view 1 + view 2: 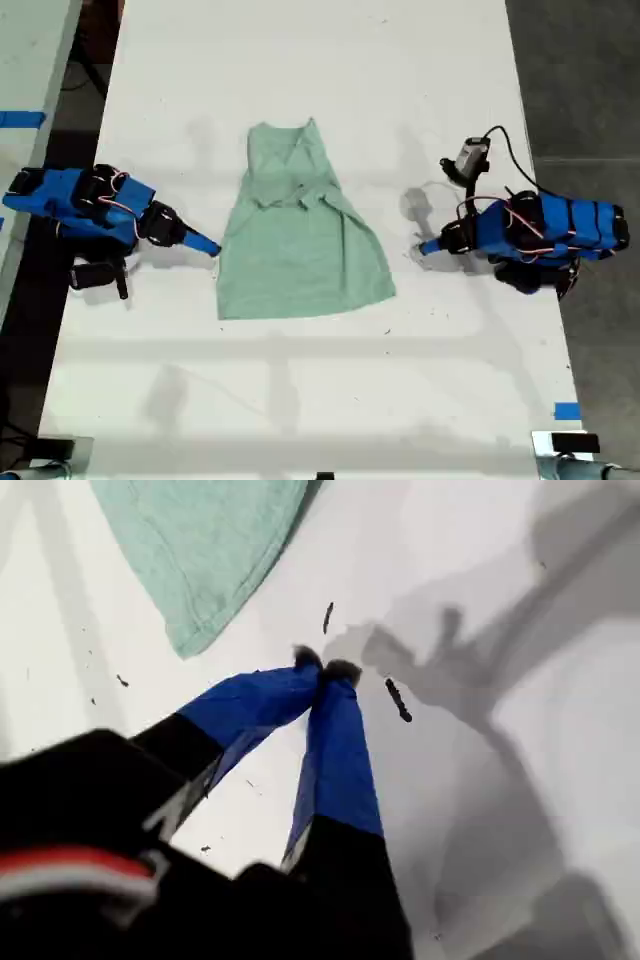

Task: Fold t shirt

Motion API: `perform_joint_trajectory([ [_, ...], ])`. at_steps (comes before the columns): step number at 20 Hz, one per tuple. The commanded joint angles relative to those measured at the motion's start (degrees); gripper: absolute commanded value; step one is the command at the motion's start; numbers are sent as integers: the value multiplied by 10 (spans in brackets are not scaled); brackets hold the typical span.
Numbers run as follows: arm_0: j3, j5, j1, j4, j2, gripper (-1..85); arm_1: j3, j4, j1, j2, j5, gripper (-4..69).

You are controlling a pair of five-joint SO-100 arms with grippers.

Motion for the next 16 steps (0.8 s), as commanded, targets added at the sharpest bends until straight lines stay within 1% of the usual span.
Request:
perform_joint_trajectory([
  [1, 25, 4, 6, -4, 6, 79, 18, 33, 12, 7, 38, 19],
  [3, 25, 4, 6, -4, 6, 79, 3, 45, 10, 6, 43, 12],
  [5, 25, 4, 6, -4, 6, 79, -34, 47, 7, -20, 80, 12],
  [6, 25, 4, 6, -4, 6, 79, -80, 56, -1, -69, 110, 12],
  [8, 25, 4, 6, -4, 6, 79, -205, 54, -6, -245, 145, 12],
  [10, 25, 4, 6, -4, 6, 79, -358, 44, -9, -448, 142, 31],
  [11, 25, 4, 6, -4, 6, 79, -422, 39, -9, -526, 135, 86],
  [12, 25, 4, 6, -4, 6, 79, -473, 28, -11, -588, 127, 210],
  [13, 25, 4, 6, -4, 6, 79, -513, 17, -11, -641, 119, 263],
  [14, 25, 4, 6, -4, 6, 79, -538, 1, -11, -686, 114, 273],
  [16, 25, 4, 6, -4, 6, 79, -543, -61, -13, -755, 115, 290],
])
